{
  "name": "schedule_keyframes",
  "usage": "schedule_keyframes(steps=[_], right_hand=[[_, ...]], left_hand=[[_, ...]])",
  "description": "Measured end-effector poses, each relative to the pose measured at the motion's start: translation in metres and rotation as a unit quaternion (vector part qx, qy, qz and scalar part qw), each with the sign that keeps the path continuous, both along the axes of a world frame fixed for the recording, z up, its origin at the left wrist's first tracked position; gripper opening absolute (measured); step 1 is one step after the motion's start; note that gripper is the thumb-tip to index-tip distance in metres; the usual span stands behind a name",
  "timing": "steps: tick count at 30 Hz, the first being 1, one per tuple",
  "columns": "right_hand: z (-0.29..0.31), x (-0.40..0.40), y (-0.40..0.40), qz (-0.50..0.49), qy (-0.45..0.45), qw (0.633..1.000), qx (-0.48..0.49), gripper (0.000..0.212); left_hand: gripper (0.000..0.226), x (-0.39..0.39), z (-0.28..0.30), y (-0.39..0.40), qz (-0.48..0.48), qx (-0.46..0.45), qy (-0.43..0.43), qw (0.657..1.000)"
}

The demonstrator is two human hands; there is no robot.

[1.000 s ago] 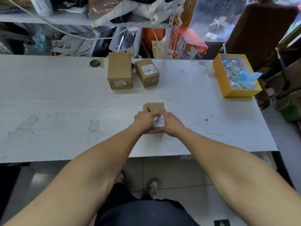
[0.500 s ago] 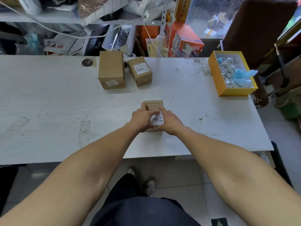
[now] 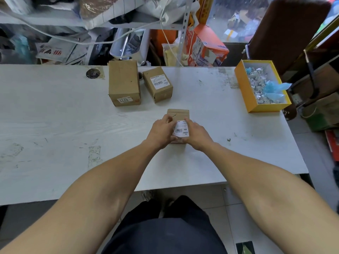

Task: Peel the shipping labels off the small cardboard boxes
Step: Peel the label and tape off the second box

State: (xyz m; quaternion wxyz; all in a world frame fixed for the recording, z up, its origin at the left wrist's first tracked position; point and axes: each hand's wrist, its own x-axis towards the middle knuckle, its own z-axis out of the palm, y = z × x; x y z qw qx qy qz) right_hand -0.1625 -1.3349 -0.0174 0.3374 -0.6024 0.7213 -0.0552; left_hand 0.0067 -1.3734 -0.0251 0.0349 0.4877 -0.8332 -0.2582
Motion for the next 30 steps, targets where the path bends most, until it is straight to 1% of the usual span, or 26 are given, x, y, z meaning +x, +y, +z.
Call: schedule_keyframes(steps=[9, 15, 17, 18, 20, 22, 24, 26, 28, 30], right_hand=[[0.007, -0.008, -0.004, -0.007, -0.010, 1.000, 0.007, 0.100], [0.001, -0.009, -0.001, -0.007, -0.002, 1.000, -0.003, 0.091], [-0.001, -0.011, 0.001, -0.022, -0.019, 1.000, -0.002, 0.091], [-0.002, -0.013, 0.003, -0.048, -0.052, 0.997, 0.006, 0.089], [-0.003, -0.017, 0.007, -0.112, -0.130, 0.985, 0.015, 0.080], [-0.004, -0.023, 0.011, -0.140, -0.159, 0.977, 0.000, 0.064], [-0.004, -0.030, 0.017, -0.157, -0.169, 0.973, -0.025, 0.046], [-0.004, -0.036, 0.021, -0.175, -0.158, 0.971, -0.047, 0.034], [-0.005, -0.041, 0.026, -0.176, -0.146, 0.972, -0.058, 0.028], [-0.007, -0.044, 0.030, -0.170, -0.149, 0.972, -0.068, 0.027]], left_hand=[[0.054, -0.003, 0.000, 0.000, 0.014, 0.006, 0.043, 0.999], [0.059, -0.007, -0.005, 0.010, 0.046, 0.014, 0.062, 0.997], [0.060, -0.010, -0.006, 0.015, 0.058, 0.020, 0.068, 0.996], [0.060, -0.011, -0.006, 0.019, 0.067, 0.025, 0.075, 0.995], [0.061, -0.013, -0.010, 0.025, 0.085, 0.028, 0.092, 0.992], [0.064, -0.016, -0.015, 0.034, 0.101, 0.028, 0.106, 0.989], [0.068, -0.021, -0.020, 0.043, 0.107, 0.029, 0.116, 0.987], [0.073, -0.028, -0.024, 0.053, 0.102, 0.024, 0.123, 0.987], [0.079, -0.034, -0.027, 0.060, 0.103, 0.021, 0.136, 0.985], [0.083, -0.039, -0.030, 0.064, 0.108, 0.019, 0.140, 0.984]])
